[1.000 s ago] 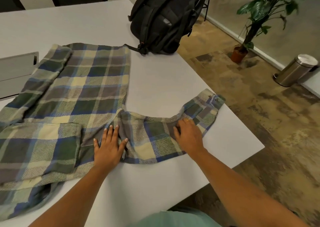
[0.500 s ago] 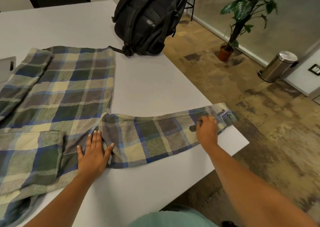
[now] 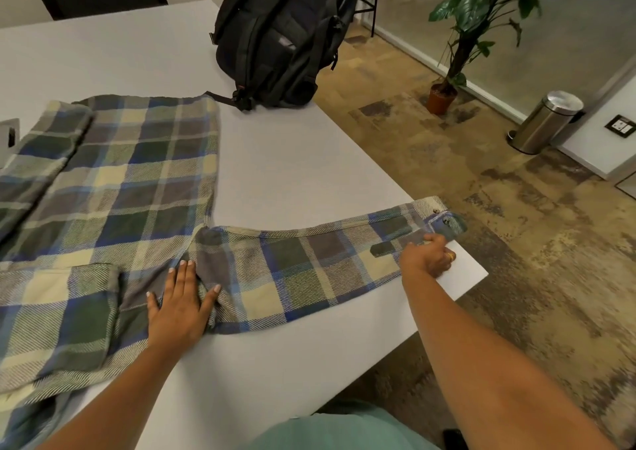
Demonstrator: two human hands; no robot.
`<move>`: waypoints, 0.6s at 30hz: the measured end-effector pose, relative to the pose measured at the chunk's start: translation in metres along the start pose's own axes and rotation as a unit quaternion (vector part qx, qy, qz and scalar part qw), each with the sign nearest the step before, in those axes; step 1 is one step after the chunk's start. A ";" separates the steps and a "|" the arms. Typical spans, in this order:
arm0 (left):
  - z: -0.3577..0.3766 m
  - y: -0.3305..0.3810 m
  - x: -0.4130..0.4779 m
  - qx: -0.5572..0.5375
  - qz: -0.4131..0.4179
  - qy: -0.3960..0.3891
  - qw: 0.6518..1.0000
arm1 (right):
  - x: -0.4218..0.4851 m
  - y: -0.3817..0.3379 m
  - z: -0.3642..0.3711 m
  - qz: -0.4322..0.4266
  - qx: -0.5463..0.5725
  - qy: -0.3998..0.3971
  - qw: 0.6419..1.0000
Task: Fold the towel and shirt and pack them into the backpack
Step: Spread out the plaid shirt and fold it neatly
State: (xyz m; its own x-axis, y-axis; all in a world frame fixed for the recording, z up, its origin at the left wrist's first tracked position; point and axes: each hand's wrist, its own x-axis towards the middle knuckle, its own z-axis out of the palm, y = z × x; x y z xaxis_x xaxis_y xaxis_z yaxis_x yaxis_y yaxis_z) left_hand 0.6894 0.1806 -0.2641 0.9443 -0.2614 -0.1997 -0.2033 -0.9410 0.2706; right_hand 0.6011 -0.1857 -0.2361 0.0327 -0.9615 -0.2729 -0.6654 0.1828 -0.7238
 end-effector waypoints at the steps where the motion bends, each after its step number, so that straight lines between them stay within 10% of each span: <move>1: -0.001 0.000 0.000 -0.002 -0.002 -0.002 1.000 | 0.000 -0.001 -0.001 0.012 0.029 0.003 0.999; 6: -0.008 0.006 -0.002 -0.026 -0.011 -0.013 1.000 | -0.021 -0.016 -0.004 -0.034 0.210 0.043 0.976; 12: -0.027 0.012 0.000 -0.166 -0.018 0.007 0.986 | -0.113 -0.053 0.019 -0.342 0.237 -0.038 0.909; 18: -0.073 0.016 -0.002 -0.573 -0.153 0.162 0.788 | -0.188 -0.001 0.041 -0.557 -0.016 -0.376 0.740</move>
State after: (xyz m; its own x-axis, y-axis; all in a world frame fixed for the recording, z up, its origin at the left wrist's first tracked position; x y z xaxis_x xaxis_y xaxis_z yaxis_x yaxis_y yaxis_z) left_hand 0.7030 0.1818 -0.1905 0.9578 0.1841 -0.2210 0.2399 -0.0875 0.9668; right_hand 0.6261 0.0031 -0.2104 0.9724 -0.1234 0.1980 0.0704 -0.6537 -0.7535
